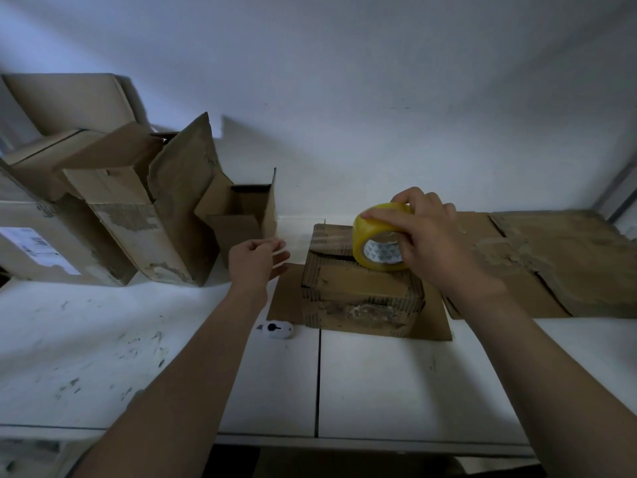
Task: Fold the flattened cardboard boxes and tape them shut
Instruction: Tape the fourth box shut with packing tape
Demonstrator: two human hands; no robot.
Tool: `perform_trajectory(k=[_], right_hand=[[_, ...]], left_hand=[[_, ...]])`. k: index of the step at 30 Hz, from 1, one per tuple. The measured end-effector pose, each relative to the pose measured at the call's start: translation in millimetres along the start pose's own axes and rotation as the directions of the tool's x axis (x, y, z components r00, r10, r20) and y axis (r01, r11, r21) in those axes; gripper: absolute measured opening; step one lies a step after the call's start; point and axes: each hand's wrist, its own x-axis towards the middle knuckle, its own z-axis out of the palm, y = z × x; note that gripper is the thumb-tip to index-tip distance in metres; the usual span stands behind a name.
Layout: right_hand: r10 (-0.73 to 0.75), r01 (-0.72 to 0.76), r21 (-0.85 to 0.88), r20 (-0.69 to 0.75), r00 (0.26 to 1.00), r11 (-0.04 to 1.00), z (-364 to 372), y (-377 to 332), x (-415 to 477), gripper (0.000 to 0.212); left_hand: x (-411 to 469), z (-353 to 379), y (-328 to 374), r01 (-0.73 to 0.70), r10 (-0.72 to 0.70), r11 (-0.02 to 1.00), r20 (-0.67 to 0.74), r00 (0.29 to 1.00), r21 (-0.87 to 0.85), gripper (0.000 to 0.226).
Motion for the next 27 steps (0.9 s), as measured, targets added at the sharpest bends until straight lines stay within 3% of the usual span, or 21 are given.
perform_trajectory(k=[8, 13, 20, 27], right_hand=[[0.023, -0.023, -0.016, -0.022, 0.999, 1.0, 6.1, -12.5, 4.1, 0.057], [0.021, -0.023, -0.044, -0.035, 0.999, 0.999, 8.5, -11.1, 4.7, 0.057], [0.048, -0.05, -0.074, -0.038, 0.998, 0.996, 14.7, -10.4, 2.8, 0.063], [0.102, -0.102, -0.006, -0.045, 0.994, 0.995, 17.4, -11.8, -4.0, 0.065]], left_hand=[[8.1, -10.0, -15.7, 0.12, -0.121, 0.992, 0.024, 0.992, 0.037, 0.01], [11.3, -6.2, -38.7, 0.164, -0.174, 0.973, 0.051, 0.983, 0.16, 0.011], [0.3, 6.0, -51.9, -0.039, -0.003, 0.911, 0.099, 0.995, 0.411, 0.018], [-2.6, 1.8, -49.8, 0.006, -0.114, 0.873, 0.192, 0.975, 0.488, 0.031]])
